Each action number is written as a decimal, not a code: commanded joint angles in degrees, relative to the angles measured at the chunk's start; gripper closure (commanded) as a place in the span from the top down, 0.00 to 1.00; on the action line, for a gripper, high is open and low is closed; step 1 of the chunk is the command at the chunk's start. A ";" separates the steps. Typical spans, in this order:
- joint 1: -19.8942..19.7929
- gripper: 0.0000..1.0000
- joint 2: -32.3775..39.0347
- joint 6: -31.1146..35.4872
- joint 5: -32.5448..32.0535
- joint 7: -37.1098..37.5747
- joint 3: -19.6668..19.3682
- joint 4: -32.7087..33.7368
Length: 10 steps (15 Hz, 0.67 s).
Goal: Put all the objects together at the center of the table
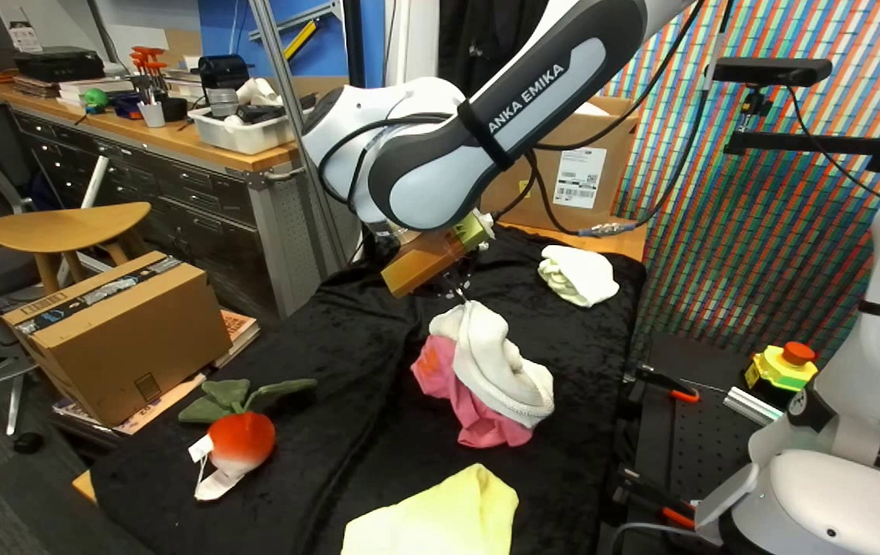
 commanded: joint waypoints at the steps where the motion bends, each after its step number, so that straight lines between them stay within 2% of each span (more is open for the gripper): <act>1: -0.06 0.33 -4.35 0.06 0.39 -1.42 1.24 -3.32; 10: -3.65 0.98 -11.35 1.51 0.45 -5.21 1.10 -4.36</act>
